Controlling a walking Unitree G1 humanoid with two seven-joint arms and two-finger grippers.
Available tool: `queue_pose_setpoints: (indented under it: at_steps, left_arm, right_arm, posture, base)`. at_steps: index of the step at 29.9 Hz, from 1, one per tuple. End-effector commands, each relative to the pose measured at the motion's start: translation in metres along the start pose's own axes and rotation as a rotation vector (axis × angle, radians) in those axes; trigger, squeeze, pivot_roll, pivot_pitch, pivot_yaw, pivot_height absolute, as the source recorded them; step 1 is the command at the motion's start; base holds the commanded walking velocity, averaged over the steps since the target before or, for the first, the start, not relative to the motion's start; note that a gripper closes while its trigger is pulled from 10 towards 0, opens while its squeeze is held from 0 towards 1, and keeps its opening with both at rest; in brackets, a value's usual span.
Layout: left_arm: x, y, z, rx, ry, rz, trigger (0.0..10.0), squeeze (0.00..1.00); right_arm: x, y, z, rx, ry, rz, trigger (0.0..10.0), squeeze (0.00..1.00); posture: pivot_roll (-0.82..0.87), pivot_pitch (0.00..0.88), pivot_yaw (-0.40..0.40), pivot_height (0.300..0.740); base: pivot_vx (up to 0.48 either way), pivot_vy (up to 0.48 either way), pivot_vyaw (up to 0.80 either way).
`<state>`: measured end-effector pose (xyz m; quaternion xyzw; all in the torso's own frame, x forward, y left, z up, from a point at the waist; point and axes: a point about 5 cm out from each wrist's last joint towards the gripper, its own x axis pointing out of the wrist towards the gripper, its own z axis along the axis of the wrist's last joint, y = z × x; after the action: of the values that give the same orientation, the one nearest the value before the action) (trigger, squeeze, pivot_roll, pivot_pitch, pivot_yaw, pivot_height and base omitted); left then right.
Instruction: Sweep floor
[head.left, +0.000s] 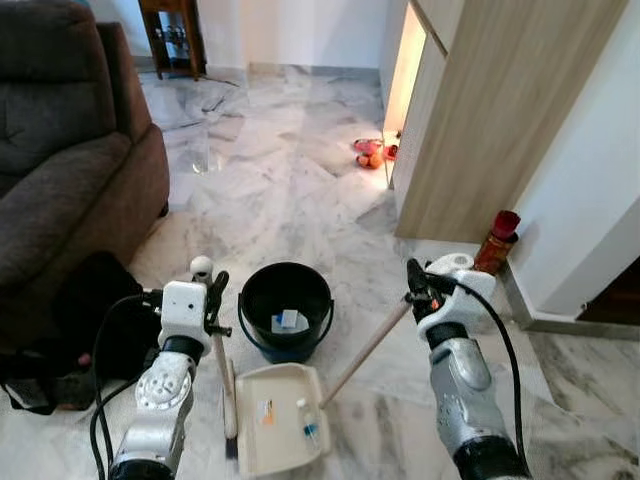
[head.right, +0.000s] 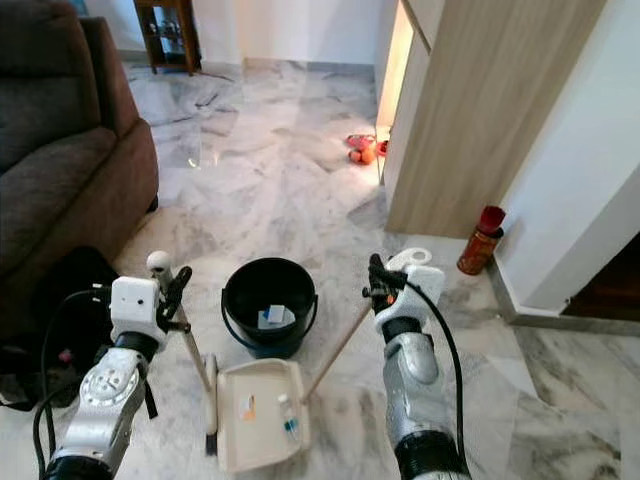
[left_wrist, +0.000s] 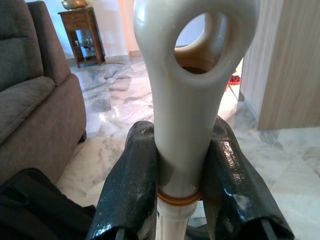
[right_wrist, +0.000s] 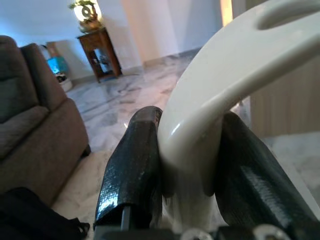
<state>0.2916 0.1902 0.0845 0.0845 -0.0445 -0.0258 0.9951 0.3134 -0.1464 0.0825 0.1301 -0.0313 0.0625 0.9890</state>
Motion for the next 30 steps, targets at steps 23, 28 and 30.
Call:
queue_pose_setpoints:
  at_steps: [23, 28, 30]
  left_arm:
    - [-0.031, 0.018, -0.039, 0.223, 0.113, 0.005, 10.0, 0.0]
    - [-0.028, 0.018, -0.04, 0.227, 0.108, 0.005, 10.0, 0.0]
    - [-0.028, 0.017, -0.04, 0.224, 0.104, 0.011, 10.0, 0.0]
  right_arm:
    - [-0.015, 0.014, 0.066, -0.018, -0.227, 0.111, 10.0, 0.0]
    - [-0.016, 0.026, 0.076, -0.002, -0.244, 0.168, 10.0, 0.0]
    - [-0.018, 0.029, 0.08, 0.0, -0.244, 0.19, 10.0, 0.0]
  posture:
    - [0.15, 0.0, -0.022, 0.74]
    - [0.15, 0.0, -0.028, 0.74]
    - [0.16, 0.0, -0.033, 0.74]
  base:
    - [0.0, 0.0, 0.0]
    - [0.0, 0.0, 0.0]
    - [0.0, 0.0, 0.0]
